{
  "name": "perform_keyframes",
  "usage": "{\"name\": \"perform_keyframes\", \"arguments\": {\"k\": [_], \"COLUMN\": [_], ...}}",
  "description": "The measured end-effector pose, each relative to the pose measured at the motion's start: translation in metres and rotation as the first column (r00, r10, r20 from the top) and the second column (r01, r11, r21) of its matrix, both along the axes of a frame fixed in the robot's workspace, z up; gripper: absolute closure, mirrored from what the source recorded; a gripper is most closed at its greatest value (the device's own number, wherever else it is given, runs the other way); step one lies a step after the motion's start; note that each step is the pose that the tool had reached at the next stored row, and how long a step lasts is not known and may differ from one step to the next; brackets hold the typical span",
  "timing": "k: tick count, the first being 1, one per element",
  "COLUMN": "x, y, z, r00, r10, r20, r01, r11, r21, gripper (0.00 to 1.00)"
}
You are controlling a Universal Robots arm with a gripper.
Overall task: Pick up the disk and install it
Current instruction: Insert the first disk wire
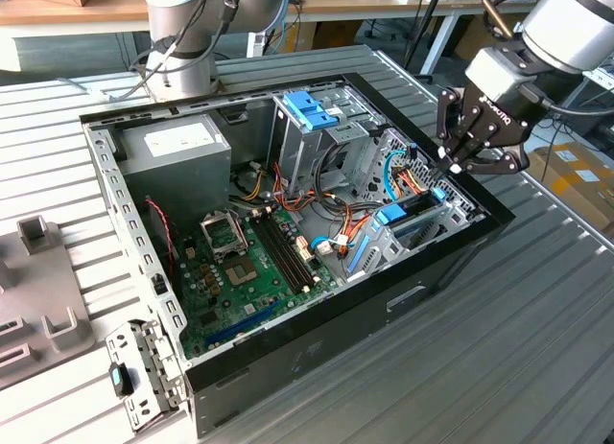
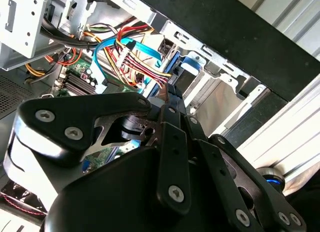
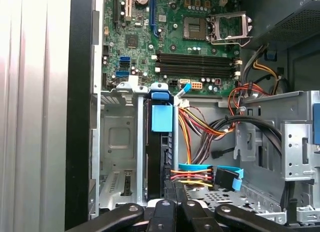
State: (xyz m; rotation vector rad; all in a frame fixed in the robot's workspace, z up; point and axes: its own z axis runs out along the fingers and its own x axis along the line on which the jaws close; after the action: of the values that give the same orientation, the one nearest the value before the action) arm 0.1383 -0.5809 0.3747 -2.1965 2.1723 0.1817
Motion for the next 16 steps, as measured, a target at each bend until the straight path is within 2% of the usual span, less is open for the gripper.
{"name": "perform_keyframes", "arguments": {"k": [6, 16], "x": [0.0066, 0.0149], "y": [0.0, 0.0], "z": [0.0013, 0.0109], "r00": [1.0, 1.0], "r10": [0.0, 0.0], "r20": [-0.0007, -0.0008], "r01": [0.0, 0.0], "r11": [1.0, 1.0], "r21": [-0.0001, 0.0], "gripper": [0.89, 0.89]}}
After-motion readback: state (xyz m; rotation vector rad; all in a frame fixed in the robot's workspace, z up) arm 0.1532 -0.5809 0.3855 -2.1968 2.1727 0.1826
